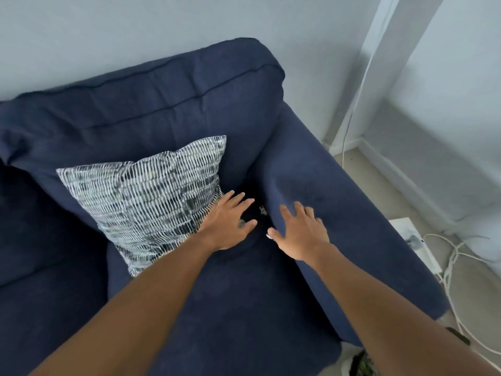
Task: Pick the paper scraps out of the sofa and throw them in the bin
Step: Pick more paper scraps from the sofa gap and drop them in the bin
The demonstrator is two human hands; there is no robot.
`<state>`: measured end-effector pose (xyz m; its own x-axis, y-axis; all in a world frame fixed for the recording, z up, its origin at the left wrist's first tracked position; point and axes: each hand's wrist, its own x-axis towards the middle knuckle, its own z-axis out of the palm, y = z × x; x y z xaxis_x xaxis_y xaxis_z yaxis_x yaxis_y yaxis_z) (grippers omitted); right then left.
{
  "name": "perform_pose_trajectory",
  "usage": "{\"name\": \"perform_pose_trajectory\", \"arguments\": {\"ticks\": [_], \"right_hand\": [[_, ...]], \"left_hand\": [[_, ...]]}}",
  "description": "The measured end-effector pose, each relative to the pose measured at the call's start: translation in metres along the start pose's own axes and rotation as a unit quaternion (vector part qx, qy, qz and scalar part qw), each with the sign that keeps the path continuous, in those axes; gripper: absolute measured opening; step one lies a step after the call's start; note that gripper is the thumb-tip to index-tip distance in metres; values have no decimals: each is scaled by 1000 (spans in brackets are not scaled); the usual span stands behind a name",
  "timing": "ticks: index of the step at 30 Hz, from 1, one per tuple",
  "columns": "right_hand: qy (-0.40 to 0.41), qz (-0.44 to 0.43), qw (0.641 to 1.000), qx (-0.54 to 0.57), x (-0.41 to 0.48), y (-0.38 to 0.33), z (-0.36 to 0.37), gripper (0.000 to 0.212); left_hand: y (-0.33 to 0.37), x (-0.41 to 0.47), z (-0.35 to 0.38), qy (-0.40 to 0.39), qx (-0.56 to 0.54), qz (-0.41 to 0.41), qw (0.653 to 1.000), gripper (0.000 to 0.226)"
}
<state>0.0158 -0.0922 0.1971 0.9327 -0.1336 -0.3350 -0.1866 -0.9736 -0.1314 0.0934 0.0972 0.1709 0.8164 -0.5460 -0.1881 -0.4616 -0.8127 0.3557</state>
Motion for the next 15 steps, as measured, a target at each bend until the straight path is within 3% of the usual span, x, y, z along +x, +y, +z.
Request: {"name": "perform_pose_trajectory", "arguments": {"ticks": [10,15], "right_hand": [[-34,20,999,-15,72,-18,87,60],[-33,44,998,-5,96,-17,122,55]], "left_hand": [[-46,77,76,-50,-11,20,998,70],[-59,114,111,-39,1,40,998,69]]}}
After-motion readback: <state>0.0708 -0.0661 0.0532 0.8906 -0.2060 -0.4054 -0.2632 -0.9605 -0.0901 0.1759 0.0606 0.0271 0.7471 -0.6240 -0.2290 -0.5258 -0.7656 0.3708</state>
